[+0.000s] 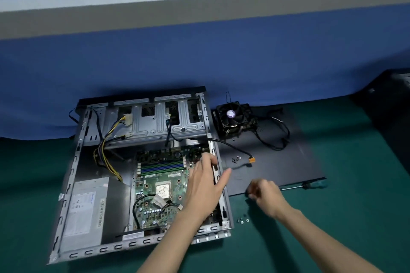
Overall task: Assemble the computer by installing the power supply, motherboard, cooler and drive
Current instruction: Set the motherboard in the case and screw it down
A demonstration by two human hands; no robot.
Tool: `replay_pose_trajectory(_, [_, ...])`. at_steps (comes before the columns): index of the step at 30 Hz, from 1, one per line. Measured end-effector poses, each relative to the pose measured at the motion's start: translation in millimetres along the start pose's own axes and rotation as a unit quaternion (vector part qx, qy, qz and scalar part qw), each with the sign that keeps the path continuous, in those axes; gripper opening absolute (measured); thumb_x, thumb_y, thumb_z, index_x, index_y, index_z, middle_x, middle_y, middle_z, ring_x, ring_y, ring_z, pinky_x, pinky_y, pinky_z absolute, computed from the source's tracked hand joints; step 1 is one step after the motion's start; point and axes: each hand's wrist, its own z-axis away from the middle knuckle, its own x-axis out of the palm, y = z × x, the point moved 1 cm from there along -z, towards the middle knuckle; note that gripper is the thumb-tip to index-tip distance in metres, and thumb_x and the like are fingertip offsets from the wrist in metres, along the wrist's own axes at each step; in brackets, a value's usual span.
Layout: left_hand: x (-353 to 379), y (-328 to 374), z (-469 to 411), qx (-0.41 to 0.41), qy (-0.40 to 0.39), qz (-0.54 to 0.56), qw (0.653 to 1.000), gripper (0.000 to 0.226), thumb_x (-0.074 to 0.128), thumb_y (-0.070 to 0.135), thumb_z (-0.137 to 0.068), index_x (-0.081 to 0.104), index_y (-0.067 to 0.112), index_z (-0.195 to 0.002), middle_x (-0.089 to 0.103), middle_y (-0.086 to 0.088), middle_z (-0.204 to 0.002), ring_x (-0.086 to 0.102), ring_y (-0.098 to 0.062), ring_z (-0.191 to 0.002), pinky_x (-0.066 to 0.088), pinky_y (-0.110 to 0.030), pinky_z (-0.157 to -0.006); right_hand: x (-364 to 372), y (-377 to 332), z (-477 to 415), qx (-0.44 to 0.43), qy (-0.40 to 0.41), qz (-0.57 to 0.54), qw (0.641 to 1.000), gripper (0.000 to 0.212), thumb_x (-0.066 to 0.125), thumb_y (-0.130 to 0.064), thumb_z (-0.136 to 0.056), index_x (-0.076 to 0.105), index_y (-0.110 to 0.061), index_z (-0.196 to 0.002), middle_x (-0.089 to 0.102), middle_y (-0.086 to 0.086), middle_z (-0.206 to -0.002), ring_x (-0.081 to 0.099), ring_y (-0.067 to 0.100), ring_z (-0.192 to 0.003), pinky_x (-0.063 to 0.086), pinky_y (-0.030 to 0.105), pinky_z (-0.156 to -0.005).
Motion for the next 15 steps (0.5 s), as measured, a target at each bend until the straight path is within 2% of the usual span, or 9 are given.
replay_pose_trajectory(3, [10, -4, 5, -0.014, 0.031, 0.04, 0.999, 0.028, 0.047, 0.053, -0.091, 0.029, 0.032, -0.095, 0.039, 0.017, -0.077, 0.042, -0.009, -0.073, 0.037, -0.027, -0.063, 12, 7, 1, -0.006, -0.061, -0.005, 0.998, 0.022, 0.062, 0.001, -0.079, 0.062, -0.021, -0.078, 0.063, -0.005, -0.076, 0.061, 0.016, -0.078, 0.046, 0.022, -0.073])
replay_pose_trajectory(7, [14, -4, 7, -0.026, 0.043, 0.064, 0.997, 0.028, 0.046, 0.056, -0.09, 0.03, 0.032, -0.095, 0.04, 0.013, -0.071, 0.04, -0.014, -0.069, 0.035, -0.031, -0.057, 29, 14, 4, -0.033, -0.079, -0.006, 0.996, 0.028, 0.057, 0.005, -0.077, 0.06, -0.022, -0.077, 0.062, -0.002, -0.08, 0.059, 0.015, -0.078, 0.048, 0.022, -0.072])
replay_pose_trajectory(9, [14, -4, 7, -0.025, 0.045, 0.06, 0.997, 0.028, 0.046, 0.055, -0.091, 0.03, 0.032, -0.095, 0.04, 0.011, -0.069, 0.039, -0.015, -0.066, 0.034, -0.032, -0.055, 35, 16, 3, -0.04, -0.075, -0.015, 0.996, 0.027, 0.053, 0.007, -0.078, 0.061, -0.019, -0.08, 0.061, -0.001, -0.082, 0.059, 0.014, -0.077, 0.048, 0.02, -0.07])
replay_pose_trajectory(12, [13, -3, 8, -0.024, 0.046, 0.059, 0.997, 0.028, 0.046, 0.052, -0.092, 0.03, 0.03, -0.096, 0.041, 0.008, -0.067, 0.038, -0.015, -0.062, 0.035, -0.033, -0.055, 39, 17, 1, -0.04, -0.044, -0.023, 0.998, 0.028, 0.049, 0.008, -0.08, 0.061, -0.017, -0.081, 0.06, -0.004, -0.076, 0.056, 0.011, -0.072, 0.041, 0.009, -0.058])
replay_pose_trajectory(14, [12, -2, 8, -0.024, 0.045, 0.058, 0.997, 0.029, 0.046, 0.052, -0.092, 0.03, 0.029, -0.097, 0.04, 0.007, -0.066, 0.037, -0.015, -0.06, 0.038, -0.037, -0.056, 35, 15, -2, -0.042, -0.011, -0.036, 0.998, 0.027, 0.051, 0.006, -0.082, 0.06, -0.019, -0.081, 0.062, -0.004, -0.076, 0.055, 0.011, -0.073, 0.039, 0.012, -0.058])
replay_pose_trajectory(15, [12, -2, 9, -0.025, 0.045, 0.058, 0.997, 0.029, 0.046, 0.052, -0.092, 0.03, 0.028, -0.097, 0.04, 0.006, -0.066, 0.037, -0.016, -0.059, 0.039, -0.038, -0.056, 32, 13, -4, -0.044, 0.011, -0.038, 0.998, 0.023, 0.052, 0.005, -0.084, 0.061, -0.017, -0.083, 0.064, -0.002, -0.08, 0.057, 0.013, -0.075, 0.041, 0.018, -0.063])
